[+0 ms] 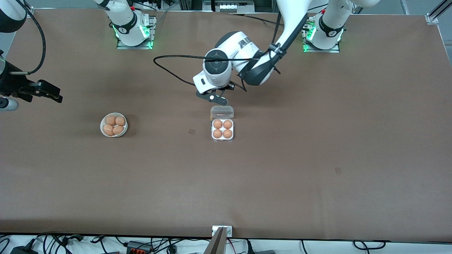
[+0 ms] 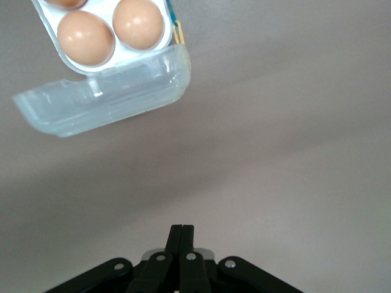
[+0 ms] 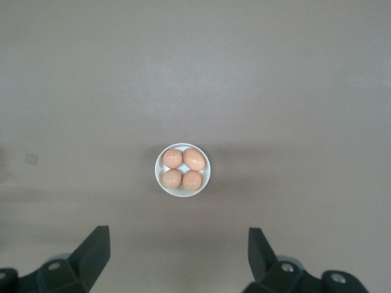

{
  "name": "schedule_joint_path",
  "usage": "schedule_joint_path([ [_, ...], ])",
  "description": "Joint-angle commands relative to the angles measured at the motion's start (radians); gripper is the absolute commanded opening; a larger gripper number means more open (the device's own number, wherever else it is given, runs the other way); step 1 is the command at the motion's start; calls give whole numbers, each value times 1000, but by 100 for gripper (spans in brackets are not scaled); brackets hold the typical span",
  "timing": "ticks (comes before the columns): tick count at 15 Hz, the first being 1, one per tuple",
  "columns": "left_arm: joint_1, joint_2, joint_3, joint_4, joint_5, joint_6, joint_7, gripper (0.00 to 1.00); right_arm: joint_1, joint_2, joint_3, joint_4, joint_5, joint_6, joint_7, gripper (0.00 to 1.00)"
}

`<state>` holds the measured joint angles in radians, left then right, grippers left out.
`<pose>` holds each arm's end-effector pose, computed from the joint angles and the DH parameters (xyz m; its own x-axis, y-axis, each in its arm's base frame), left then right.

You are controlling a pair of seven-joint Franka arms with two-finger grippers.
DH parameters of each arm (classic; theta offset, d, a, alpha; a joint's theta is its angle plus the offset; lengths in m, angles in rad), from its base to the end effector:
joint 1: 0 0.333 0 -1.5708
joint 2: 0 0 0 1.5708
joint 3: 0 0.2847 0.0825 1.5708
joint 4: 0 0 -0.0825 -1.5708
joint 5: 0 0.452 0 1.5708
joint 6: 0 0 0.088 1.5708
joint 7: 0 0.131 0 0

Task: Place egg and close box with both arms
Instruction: 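Push the clear lid down over the eggs with the left gripper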

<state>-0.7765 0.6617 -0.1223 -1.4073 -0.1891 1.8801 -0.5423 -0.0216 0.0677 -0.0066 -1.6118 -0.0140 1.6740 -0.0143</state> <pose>0.4547 -0.5839 0.2241 0.9204 -0.2640 -0.2882 -0.2437 -0.9642 0.1049 0.6468 -0.0199 0.5130 0.9999 -0.0124 -0.0057 -0.0124 -0.9998 0.0143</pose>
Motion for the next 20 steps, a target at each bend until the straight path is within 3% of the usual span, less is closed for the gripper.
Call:
schedule_joint_path([
  [1,-4,45,18,30,31,8,-62,0,0,-28,4,-22,-7,0,0,100],
  [10,3,128,21,50,28,65,-59,0,-1,-37,0,-23,-6,-10,4,100],
  [12,5,159,27,98,30,65,-59,0,-1,-37,0,-23,-6,-8,4,100],
  [15,5,190,64,191,26,59,-64,0,-1,-37,0,-23,-9,-4,4,100],
  [20,13,193,140,235,25,68,-71,0,-1,-37,0,-22,-9,-8,4,100],
])
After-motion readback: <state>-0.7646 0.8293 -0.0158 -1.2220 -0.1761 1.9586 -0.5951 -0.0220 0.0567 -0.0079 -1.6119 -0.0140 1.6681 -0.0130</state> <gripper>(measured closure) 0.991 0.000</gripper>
